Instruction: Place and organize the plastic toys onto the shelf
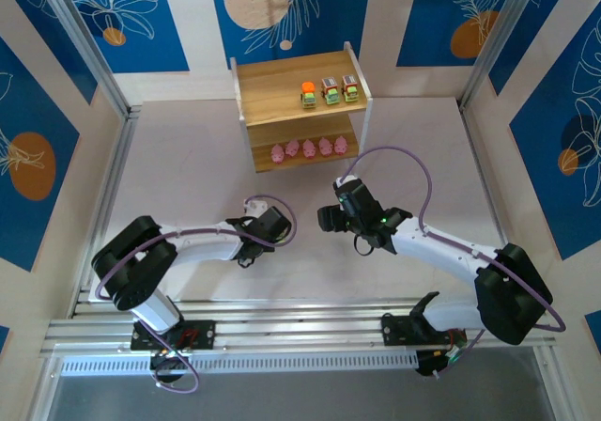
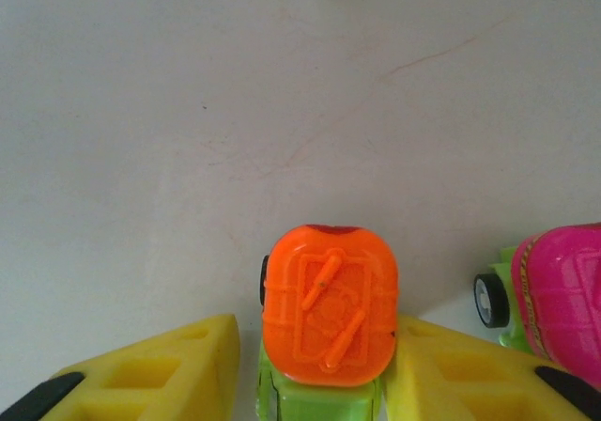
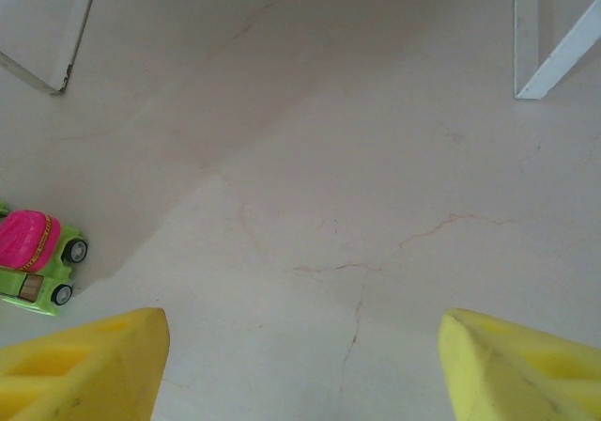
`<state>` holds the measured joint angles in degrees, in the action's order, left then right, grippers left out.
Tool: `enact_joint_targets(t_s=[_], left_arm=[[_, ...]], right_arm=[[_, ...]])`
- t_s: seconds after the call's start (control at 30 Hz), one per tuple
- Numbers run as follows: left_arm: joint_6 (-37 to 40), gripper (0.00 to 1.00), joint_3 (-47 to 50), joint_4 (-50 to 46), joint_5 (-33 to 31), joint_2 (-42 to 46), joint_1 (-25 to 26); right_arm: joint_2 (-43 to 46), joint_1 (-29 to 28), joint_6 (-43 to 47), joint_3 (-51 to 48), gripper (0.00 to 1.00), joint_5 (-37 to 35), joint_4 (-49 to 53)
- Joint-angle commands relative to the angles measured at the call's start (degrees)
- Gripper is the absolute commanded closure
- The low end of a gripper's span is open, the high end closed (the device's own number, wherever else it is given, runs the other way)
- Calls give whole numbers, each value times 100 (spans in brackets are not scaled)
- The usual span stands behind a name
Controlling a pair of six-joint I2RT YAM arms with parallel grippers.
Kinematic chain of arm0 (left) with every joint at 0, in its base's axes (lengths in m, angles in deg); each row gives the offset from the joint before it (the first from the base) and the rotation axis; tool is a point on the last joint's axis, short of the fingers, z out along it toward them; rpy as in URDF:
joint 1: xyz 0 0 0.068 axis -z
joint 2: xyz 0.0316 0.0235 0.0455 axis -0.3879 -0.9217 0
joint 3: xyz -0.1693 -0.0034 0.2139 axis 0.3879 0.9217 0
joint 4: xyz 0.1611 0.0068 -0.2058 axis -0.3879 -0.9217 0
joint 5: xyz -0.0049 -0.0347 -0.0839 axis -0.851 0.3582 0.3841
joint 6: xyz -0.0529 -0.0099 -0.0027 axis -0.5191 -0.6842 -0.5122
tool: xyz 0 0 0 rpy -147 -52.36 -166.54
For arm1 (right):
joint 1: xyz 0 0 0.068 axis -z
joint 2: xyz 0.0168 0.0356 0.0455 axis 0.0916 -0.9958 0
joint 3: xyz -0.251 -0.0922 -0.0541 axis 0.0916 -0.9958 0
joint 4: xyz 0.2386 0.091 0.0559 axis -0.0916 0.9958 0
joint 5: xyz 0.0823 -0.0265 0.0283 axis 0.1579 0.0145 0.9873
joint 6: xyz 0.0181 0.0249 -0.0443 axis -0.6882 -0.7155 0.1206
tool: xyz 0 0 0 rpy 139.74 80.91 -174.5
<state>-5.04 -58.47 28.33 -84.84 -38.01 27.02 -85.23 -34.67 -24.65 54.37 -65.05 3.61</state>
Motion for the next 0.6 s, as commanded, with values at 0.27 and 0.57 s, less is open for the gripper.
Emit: enact_joint_targets(t_s=[0.27, 0.57], left_arm=[[460, 63, -82, -86, -95, -78, -54], [618, 71, -76, -86, -13, 168, -54]], right_arm=[[-49, 35, -1, 105, 25, 117, 36], [-66, 45, -1, 115, 25, 122, 36]])
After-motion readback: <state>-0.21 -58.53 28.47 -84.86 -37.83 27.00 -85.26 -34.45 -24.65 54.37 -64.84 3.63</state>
